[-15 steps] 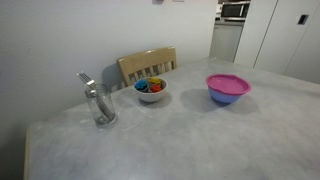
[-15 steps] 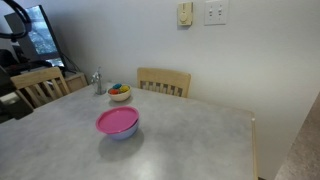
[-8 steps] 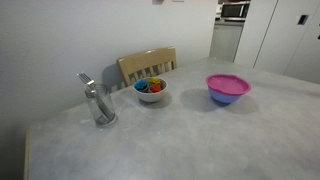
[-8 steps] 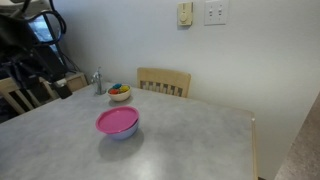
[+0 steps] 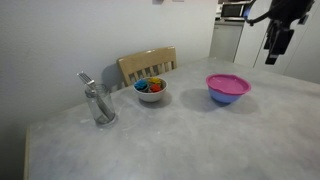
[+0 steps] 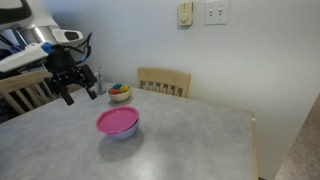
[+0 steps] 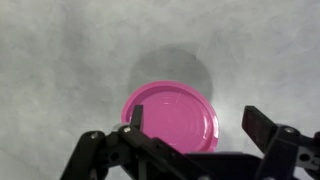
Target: Remove the lid from the bowl and put it on the table
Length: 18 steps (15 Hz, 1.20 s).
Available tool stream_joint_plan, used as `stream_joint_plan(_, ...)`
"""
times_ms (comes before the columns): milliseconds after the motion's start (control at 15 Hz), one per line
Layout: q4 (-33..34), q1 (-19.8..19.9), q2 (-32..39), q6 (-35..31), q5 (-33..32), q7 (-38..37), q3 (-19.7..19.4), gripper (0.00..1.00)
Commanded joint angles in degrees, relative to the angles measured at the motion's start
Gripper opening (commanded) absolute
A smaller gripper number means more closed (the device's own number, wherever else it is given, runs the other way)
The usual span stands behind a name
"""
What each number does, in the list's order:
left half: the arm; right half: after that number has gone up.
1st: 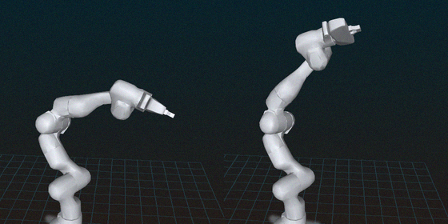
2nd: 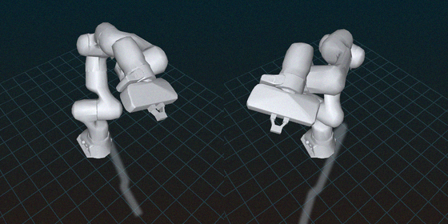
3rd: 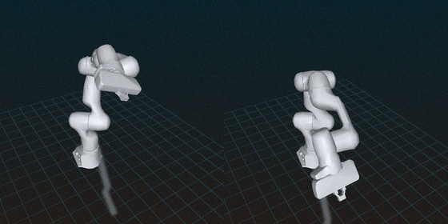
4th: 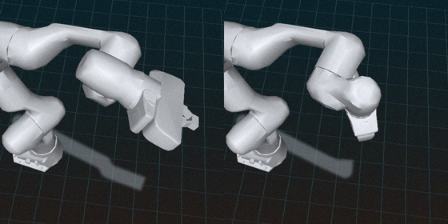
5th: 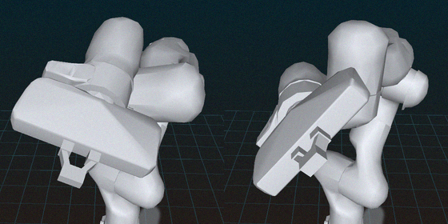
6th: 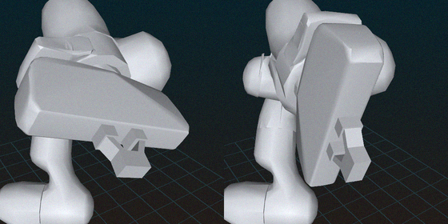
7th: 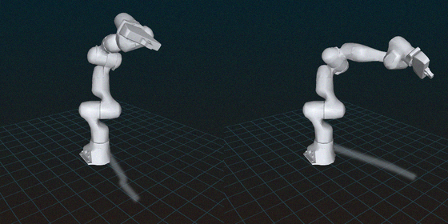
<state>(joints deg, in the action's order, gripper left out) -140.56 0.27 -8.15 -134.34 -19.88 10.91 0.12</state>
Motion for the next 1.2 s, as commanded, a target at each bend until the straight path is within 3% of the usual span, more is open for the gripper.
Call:
stream_joint_plan(0,0.9,-0.1,1.9,-0.3,0.1,-0.1,0.1,1.00)
stream_joint_plan(600,1.5,0.5,1.5,-1.5,-1.8,0.1,-0.3,1.00)
stream_joint_plan(933,4.0,2.7,5.9,-11.8,-11.8,-9.3,-1.1,1.00)
stream_joint_plan(1133,7.0,1.7,10.6,-14.8,-10.6,-16.0,-0.5,1.00)
